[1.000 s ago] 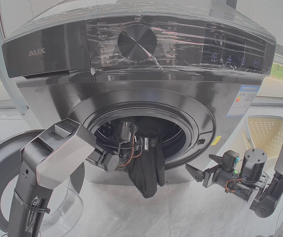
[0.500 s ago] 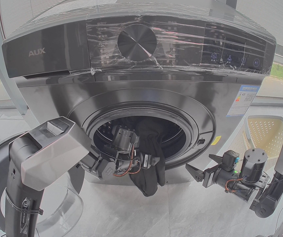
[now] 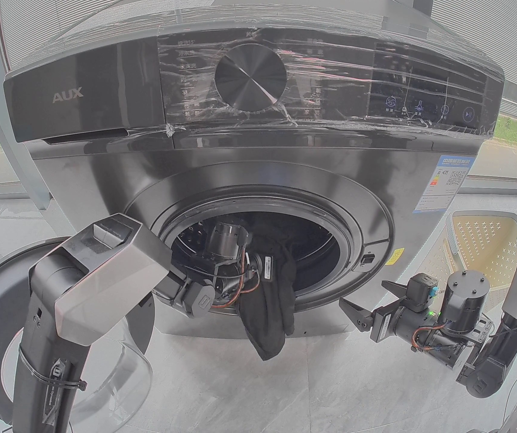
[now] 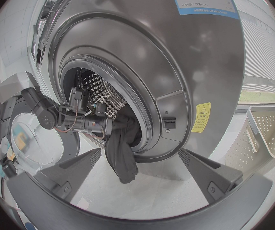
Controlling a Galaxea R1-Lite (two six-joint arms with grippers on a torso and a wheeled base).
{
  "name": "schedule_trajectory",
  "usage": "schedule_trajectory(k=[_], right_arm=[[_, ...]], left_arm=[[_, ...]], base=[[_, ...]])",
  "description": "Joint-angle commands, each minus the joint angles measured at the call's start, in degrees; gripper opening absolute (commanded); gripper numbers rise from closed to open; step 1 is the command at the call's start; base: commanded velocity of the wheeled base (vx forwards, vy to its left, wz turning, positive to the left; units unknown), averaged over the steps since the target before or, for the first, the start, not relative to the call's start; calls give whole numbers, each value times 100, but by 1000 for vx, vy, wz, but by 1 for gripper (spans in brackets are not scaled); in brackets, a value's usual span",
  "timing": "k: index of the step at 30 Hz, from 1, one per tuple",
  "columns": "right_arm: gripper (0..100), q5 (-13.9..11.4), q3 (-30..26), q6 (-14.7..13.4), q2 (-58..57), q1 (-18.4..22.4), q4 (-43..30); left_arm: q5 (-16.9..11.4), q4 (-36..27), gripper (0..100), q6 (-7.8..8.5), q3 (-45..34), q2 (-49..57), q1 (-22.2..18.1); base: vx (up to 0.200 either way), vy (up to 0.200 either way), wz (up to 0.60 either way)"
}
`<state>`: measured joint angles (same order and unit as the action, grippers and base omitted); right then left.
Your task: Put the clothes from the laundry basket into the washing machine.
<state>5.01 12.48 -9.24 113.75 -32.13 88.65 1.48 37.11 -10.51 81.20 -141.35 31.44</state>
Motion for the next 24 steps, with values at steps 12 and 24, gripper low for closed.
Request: schedule_trajectory(k=[12,24], right_arm=[[100,0,0,1,-2,-3,3],[100,0,17,-8,7,-12,3]], left_arm=[[345,693,100,-101,423,-244,-200],[-438,235,100,-57,-702,363,55]], base=[[0,0,0],[0,0,0]])
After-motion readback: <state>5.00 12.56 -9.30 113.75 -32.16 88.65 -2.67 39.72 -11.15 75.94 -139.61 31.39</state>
